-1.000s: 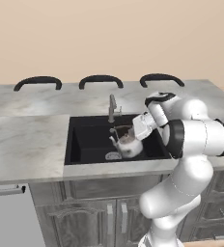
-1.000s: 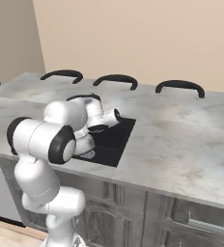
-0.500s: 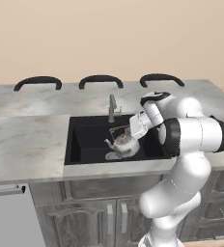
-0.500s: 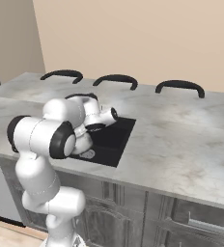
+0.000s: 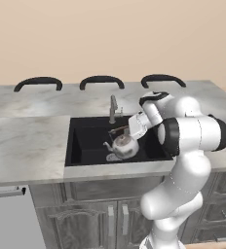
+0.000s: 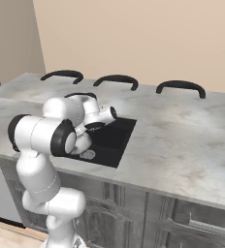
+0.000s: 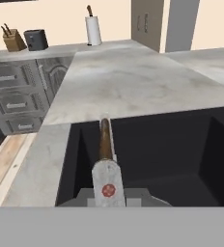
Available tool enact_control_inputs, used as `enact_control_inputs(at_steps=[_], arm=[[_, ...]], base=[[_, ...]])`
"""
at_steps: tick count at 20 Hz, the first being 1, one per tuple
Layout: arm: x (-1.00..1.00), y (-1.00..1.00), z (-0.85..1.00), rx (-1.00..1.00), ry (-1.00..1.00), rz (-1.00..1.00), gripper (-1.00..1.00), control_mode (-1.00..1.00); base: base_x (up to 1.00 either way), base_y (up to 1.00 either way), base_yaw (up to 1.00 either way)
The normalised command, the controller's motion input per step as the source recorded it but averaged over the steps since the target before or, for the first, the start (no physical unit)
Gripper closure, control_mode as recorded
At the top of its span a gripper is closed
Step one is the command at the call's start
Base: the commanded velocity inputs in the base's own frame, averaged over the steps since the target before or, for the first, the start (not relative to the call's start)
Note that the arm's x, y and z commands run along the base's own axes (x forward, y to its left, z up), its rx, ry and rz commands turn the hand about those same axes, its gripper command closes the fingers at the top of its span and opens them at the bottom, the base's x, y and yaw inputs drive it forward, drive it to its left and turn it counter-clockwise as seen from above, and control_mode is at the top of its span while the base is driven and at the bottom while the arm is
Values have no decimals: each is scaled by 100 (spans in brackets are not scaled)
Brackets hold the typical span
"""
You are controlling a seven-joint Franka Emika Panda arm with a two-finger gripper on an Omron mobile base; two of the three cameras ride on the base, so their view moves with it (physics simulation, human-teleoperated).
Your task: Open the cabinet, pick the kettle from the cabinet, and place it in the sink.
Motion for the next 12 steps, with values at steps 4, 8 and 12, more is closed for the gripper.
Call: enact_control_inputs(at_steps=[4,8,12], arm=[[-6,22,-13,2,2,-3,100,-100],[0,26,-17,4,0,-6,100,-100],[0,30,-18,10,0,-5,100,-100]], base=[[0,0,0],[0,0,0],[0,0,0]])
